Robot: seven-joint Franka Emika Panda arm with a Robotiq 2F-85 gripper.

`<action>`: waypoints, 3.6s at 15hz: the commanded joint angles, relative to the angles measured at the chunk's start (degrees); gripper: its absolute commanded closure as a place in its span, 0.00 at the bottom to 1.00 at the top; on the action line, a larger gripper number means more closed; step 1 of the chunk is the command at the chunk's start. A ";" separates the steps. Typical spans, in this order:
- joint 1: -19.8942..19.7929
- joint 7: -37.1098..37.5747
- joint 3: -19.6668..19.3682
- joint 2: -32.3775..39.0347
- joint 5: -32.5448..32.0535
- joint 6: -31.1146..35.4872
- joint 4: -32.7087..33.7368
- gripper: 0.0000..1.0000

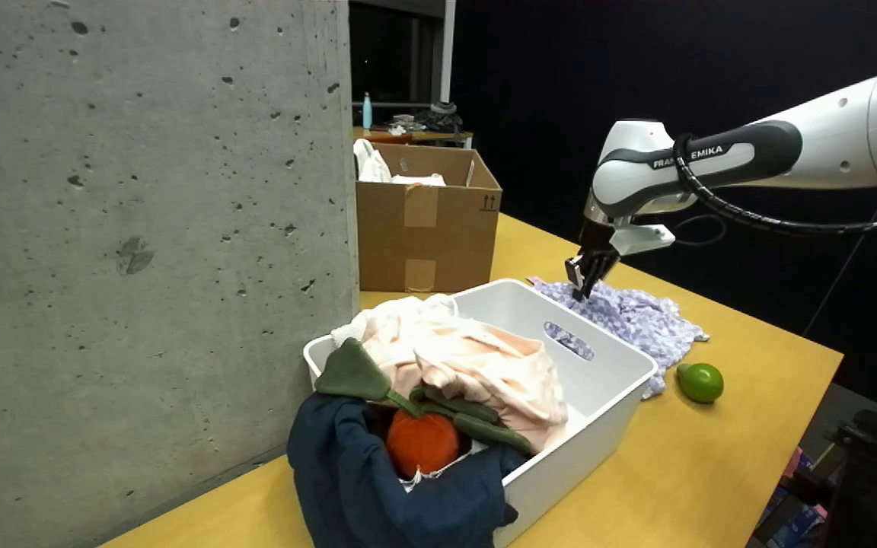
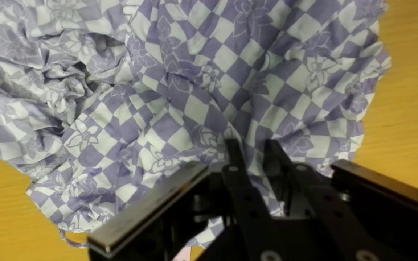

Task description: Carry the small yellow container with the checked cloth and put them in the white basket

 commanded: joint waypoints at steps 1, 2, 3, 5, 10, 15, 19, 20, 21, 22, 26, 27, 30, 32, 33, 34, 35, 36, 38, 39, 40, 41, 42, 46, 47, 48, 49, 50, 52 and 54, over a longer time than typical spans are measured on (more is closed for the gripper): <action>-0.84 -0.42 0.88 0.62 0.92 -2.03 3.11 1.00; -0.95 -0.44 0.88 0.45 0.93 -2.01 3.21 1.00; -1.08 -0.49 0.90 0.40 0.96 -2.00 3.40 1.00; -1.25 -0.46 0.81 0.10 0.88 -2.21 3.73 1.00; -0.93 -0.27 0.43 -2.45 0.37 -3.18 5.02 1.00; 0.27 -0.03 0.12 -7.18 -0.06 -5.61 6.24 1.00; 1.84 -0.01 -0.03 -11.27 -0.37 -7.70 6.64 1.00; 2.43 -0.02 -0.07 -12.09 -0.51 -8.03 6.68 1.00; 3.14 -0.07 -0.14 -12.87 -0.69 -8.49 6.67 1.00; 3.86 -0.18 -0.12 -13.46 -0.79 -8.80 6.67 1.00; 6.95 -0.50 -0.11 -13.62 -1.14 -9.27 6.55 1.00; 7.66 -0.79 0.04 -13.22 -1.06 -9.45 6.48 1.00; 9.49 -1.05 0.00 -12.86 -1.00 -10.13 5.81 0.72; 9.76 -1.38 0.00 -12.80 -0.77 -9.76 5.34 0.60; 9.72 -1.59 0.00 -12.94 -0.66 -9.73 5.04 0.51; 9.35 -1.93 -0.01 -13.06 -0.54 -9.67 4.61 0.45; 9.00 -2.25 -0.12 -13.22 -0.56 -9.75 4.13 0.37; 8.30 -2.98 -0.07 -13.62 -0.38 -10.17 3.27 0.30; 6.74 -4.50 -0.05 -13.77 -0.12 -9.93 1.68 0.15; 5.84 -5.18 0.05 -13.63 0.08 -9.61 0.65 0.08; 5.06 -5.62 0.09 -13.49 0.22 -9.24 -0.43 0.01; 4.44 -6.10 0.18 -13.39 0.31 -8.76 -1.67 0.00; 3.92 -6.38 0.22 -13.41 0.35 -8.43 -3.18 0.00; 3.18 -6.56 0.46 -14.21 0.56 -6.53 -10.89 0.00; 3.27 -6.27 0.36 -14.58 0.48 -5.76 -13.04 0.00; 3.19 -6.13 0.34 -14.45 0.53 -4.80 -14.85 0.00; 3.17 -5.82 0.13 -14.35 0.44 -4.08 -16.43 0.00; 2.96 -5.82 0.17 -14.19 0.58 -2.89 -18.04 0.00; 2.66 -5.76 0.02 -13.12 0.54 0.05 -19.89 0.00; 2.64 -5.52 -0.29 -12.40 0.23 2.23 -21.33 0.00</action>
